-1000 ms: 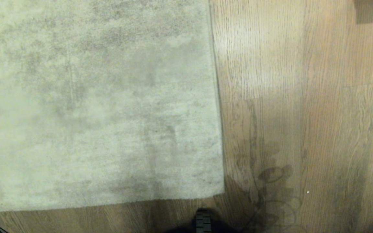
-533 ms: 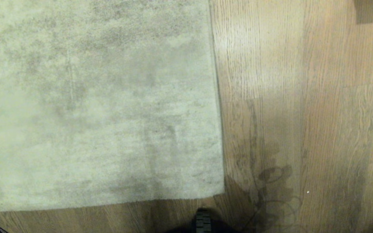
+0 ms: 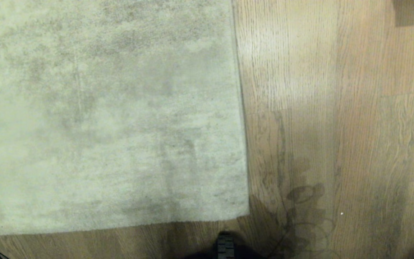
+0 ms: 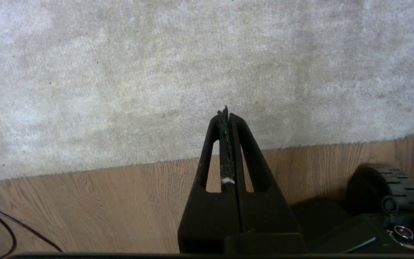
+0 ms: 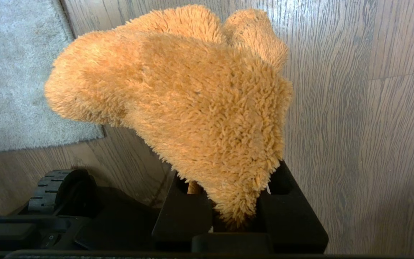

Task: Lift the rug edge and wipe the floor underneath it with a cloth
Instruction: Put down the rag

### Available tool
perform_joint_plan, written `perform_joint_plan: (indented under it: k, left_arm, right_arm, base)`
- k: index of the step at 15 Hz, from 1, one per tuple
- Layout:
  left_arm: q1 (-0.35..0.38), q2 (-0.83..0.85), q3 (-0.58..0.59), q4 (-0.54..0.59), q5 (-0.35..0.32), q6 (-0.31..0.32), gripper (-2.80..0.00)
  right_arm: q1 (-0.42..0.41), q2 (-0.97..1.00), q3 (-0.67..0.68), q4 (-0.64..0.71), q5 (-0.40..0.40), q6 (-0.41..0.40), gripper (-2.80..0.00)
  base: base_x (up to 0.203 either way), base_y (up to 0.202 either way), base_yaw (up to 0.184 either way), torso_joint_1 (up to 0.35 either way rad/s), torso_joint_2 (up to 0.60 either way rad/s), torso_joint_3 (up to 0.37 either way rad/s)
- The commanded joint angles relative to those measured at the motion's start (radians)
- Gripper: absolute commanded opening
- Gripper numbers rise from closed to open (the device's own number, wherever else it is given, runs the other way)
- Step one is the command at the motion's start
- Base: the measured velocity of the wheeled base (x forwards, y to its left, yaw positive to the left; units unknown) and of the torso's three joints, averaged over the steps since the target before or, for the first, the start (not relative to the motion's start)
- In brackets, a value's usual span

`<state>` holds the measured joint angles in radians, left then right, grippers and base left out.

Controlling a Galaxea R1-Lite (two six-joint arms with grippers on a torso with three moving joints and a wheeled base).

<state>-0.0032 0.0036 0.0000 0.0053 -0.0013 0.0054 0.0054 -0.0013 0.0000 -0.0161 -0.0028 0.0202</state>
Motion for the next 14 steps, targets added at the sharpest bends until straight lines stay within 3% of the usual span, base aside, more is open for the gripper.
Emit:
perform_joint_plan:
  k: [1, 14]
  left_arm:
    - [0.000, -0.004, 0.000, -0.001, 0.000, 0.001, -2.80]
    - [0.000, -0.003, 0.000, -0.001, 0.000, 0.004, -2.80]
  right_arm:
    - [0.001, 0.001, 0.000, 0.000, 0.000, 0.000, -2.80]
    - [0.001, 0.001, 0.000, 0.001, 0.000, 0.000, -2.80]
  base:
    - [0.000, 0.000, 0.000, 0.000, 0.00, 0.000]
    - [0.000, 0.000, 0.000, 0.000, 0.00, 0.000]
